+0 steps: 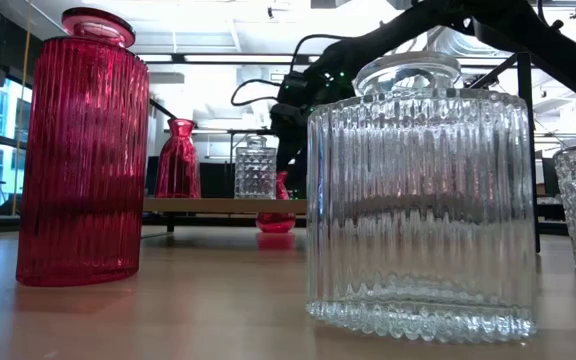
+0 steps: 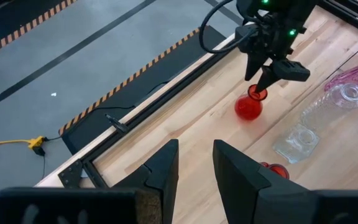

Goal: Sort vases onto shelf
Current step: Put the red vase aligned with the other red vase on the shelf

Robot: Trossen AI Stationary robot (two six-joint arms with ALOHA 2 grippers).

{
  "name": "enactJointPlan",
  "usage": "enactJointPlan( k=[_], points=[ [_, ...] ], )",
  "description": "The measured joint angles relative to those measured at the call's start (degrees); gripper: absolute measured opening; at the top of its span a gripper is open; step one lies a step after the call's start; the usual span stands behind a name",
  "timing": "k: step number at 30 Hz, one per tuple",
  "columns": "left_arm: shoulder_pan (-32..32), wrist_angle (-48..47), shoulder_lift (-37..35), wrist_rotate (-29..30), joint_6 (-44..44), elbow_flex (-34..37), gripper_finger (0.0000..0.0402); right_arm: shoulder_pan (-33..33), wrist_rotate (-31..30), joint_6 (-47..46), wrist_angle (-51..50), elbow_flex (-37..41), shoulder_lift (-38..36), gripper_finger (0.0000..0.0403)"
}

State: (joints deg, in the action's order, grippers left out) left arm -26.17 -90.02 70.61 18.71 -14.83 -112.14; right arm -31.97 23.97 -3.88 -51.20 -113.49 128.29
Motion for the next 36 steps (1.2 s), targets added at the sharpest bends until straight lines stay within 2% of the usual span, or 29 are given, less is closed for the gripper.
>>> enactJointPlan(
  k=[10, 30, 36],
  points=[
    [0.0, 0.0, 0.0, -1.7, 0.0, 0.0, 0.0090, 0.2, 0.0, 0.9, -0.3, 0.0, 0.0, 0.0184],
    [0.0, 0.0, 0.0, -1.7, 0.0, 0.0, 0.0090, 2.4, 0.6, -0.7, -0.8, 0.0, 2.6, 0.0180],
    [0.0, 0.0, 0.0, -1.7, 0.1, 0.0, 0.0090, 2.5, 0.4, -0.6, -0.4, -0.1, 2.6, 0.0133]
  ],
)
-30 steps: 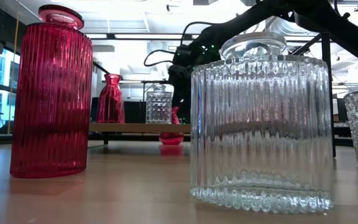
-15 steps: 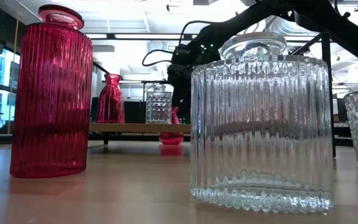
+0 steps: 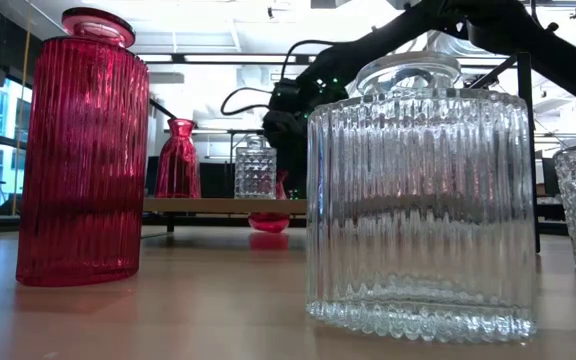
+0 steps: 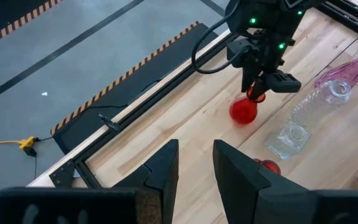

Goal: Sort vases onto shelf
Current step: Put the red vase aligned with the other red vase on the shelf

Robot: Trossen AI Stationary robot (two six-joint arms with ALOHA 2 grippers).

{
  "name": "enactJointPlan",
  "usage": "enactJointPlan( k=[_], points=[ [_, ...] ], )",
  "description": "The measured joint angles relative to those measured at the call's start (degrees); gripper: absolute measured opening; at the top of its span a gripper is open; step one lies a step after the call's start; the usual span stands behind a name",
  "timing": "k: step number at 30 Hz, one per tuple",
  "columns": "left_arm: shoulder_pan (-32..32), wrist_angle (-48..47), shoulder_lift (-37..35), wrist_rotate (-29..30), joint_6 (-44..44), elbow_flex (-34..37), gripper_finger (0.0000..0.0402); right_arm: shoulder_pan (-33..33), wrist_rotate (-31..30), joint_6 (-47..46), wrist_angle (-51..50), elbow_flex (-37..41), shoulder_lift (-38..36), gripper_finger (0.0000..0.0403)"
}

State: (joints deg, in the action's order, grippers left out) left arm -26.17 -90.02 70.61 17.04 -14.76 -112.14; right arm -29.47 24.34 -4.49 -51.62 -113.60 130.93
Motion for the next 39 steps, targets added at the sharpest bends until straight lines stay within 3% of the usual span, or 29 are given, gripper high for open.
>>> enactJointPlan(
  k=[10, 17, 29, 34, 39],
  points=[
    [0.0, 0.0, 0.0, 0.0, 3.2, 0.0, 0.0090, 0.3, 2.5, 0.3, -0.1, 0.0, 0.0, 0.0012],
    [0.0, 0.0, 0.0, 2.8, 11.1, 0.0, 0.0090, 0.4, 2.8, -1.4, -0.2, 0.0, -0.1, 0.0016],
    [0.0, 0.0, 0.0, 3.5, 10.3, 0.0, 0.0090, 1.8, 2.9, -1.9, -0.6, 0.0, -0.1, 0.0011],
    [0.0, 0.0, 0.0, -0.7, 6.9, 0.0, 0.0090, 1.7, 1.0, -1.5, -2.3, -1.3, -0.2, 0.0010],
    [0.0, 0.0, 0.0, -3.0, 6.9, 0.0, 0.0090, 1.0, -3.0, 0.2, -6.4, -7.4, 0.0, 0.0010]
  ],
)
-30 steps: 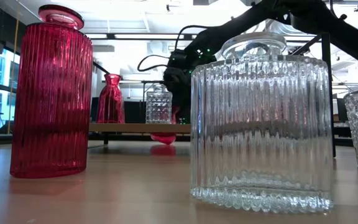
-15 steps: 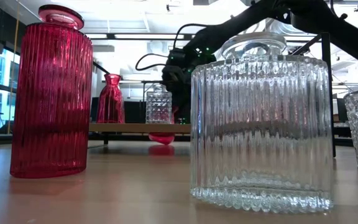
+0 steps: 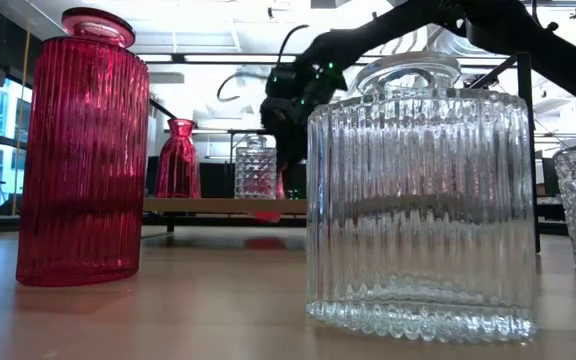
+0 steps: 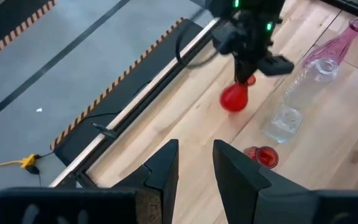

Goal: Sort vases onto shelf
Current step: Put the red vase aligned with the other red vase on the shelf

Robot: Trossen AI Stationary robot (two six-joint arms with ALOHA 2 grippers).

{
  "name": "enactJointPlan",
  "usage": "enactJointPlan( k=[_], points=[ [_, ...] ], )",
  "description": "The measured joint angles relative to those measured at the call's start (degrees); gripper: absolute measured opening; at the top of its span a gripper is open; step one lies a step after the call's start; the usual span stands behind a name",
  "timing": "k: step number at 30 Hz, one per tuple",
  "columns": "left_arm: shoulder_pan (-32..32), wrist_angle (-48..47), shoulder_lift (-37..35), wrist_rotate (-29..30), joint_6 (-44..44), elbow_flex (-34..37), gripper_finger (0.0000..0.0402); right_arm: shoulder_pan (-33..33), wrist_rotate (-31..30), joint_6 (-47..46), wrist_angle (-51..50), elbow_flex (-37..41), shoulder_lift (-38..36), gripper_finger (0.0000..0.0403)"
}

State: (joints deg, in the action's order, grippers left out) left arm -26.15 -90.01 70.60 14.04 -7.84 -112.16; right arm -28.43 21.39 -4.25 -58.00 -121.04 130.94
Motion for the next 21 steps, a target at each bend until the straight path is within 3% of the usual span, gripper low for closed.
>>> enactJointPlan(
  k=[8, 21],
  points=[
    [0.0, 0.0, 0.0, 0.0, -0.8, 0.0, 0.0090, 0.3, -2.5, 1.7, -10.8, -13.5, 0.0, 0.0010],
    [0.0, 0.0, 0.0, 0.0, -1.0, 0.0, 0.0090, 4.5, -1.4, 0.4, -15.5, -12.5, -11.0, 0.0010]
  ],
)
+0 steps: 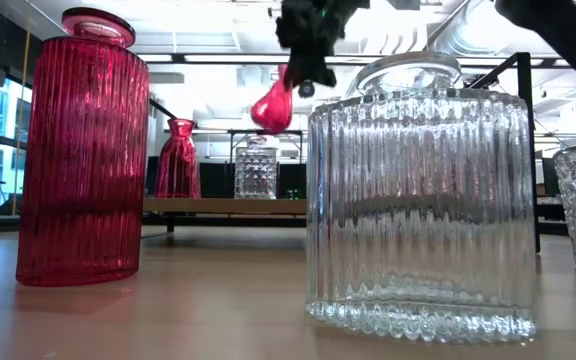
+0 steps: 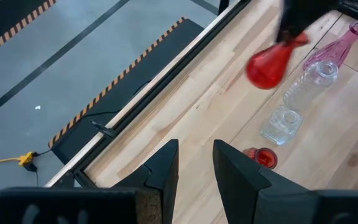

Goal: Sort vases onto shelf
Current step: Put the red vase aligned with the other red vase on the shelf

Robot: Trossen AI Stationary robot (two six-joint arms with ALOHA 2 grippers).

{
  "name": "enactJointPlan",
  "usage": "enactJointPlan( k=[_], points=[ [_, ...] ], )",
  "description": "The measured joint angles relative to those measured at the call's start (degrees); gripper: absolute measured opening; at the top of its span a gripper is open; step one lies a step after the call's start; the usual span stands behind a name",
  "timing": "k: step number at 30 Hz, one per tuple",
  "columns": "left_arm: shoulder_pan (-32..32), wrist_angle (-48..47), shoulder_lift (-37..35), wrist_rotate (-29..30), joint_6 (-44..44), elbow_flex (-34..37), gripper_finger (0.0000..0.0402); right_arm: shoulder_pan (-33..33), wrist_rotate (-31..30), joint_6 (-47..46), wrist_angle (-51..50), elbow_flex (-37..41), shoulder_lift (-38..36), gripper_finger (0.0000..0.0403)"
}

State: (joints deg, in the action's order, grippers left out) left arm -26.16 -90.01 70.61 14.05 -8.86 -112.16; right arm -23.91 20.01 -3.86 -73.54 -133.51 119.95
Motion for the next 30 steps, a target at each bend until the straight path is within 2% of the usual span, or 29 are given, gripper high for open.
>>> enactJointPlan(
  k=[7, 12, 15, 23, 30],
  points=[
    [0.0, 0.0, 0.0, 0.0, 0.0, 0.0, 0.0090, 7.6, 0.6, -3.4, -0.4, -1.3, -2.8, 0.0010],
    [0.0, 0.4, 0.3, 0.0, 0.0, 0.0, 0.0090, 12.4, 0.6, -12.4, -0.5, -1.4, -2.9, 0.0010],
    [0.0, 0.3, 0.5, 0.0, 0.4, 0.0, 0.0090, 14.6, -0.9, -18.2, 2.7, -0.4, -3.0, 0.0010],
    [0.0, 0.3, 1.6, 0.0, 3.6, 0.0, 0.0090, 17.7, -2.2, -30.4, 7.1, 2.7, -1.7, 0.0010],
    [0.0, 0.2, 2.8, 0.0, 7.1, 0.0, 0.0090, 19.7, -2.5, -34.4, 8.0, 3.2, 0.9, 0.0010]
  ],
)
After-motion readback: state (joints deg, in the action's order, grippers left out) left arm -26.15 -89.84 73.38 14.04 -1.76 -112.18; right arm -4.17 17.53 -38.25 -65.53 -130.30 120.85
